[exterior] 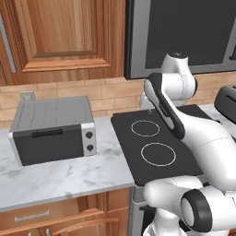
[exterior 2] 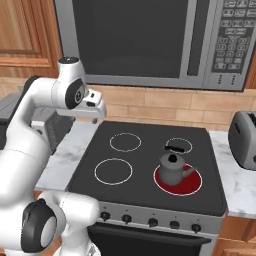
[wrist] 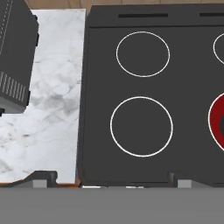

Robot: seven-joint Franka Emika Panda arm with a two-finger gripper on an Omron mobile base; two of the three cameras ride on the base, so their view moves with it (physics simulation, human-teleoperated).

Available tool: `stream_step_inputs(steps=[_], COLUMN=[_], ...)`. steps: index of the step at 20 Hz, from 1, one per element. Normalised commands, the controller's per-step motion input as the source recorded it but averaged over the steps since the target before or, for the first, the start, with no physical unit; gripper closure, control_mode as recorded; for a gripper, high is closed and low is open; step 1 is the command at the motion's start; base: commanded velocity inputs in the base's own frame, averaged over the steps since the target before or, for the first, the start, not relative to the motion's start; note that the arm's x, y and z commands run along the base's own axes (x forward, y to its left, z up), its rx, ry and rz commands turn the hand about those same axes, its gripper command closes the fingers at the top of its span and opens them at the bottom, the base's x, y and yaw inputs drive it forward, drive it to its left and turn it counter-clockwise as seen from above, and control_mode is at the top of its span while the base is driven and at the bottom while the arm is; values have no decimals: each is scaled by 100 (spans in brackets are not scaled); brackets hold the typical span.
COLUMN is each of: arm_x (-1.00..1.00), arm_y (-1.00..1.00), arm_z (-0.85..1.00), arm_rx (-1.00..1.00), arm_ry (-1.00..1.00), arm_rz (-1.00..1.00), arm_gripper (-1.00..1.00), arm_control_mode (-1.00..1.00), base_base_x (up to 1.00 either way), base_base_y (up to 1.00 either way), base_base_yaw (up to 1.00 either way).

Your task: Lower the heat of the kettle.

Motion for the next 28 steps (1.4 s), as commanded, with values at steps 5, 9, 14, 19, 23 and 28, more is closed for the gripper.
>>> stream_step_inputs(steps=[5, 9, 14, 19, 23, 28], arm_x=[0, 0, 0, 0, 0, 0], arm_y=[0, 0, 0, 0, 0, 0], arm_z=[0, 0, 0, 0, 0, 0], arm_rx=[0, 0, 0, 0, 0, 0], arm_ry=[0, 0, 0, 0, 0, 0], arm_rz=[0, 0, 0, 0, 0, 0], arm_gripper=[-100, -100, -100, -100, -100, -100], arm_control_mode=[100, 100, 100, 100, 100, 100], base_base_x=[46, 28, 0, 0, 0, 9], base_base_y=[33, 28, 31, 36, 36, 19], base_base_yaw=[0, 0, 0, 1, 2, 5])
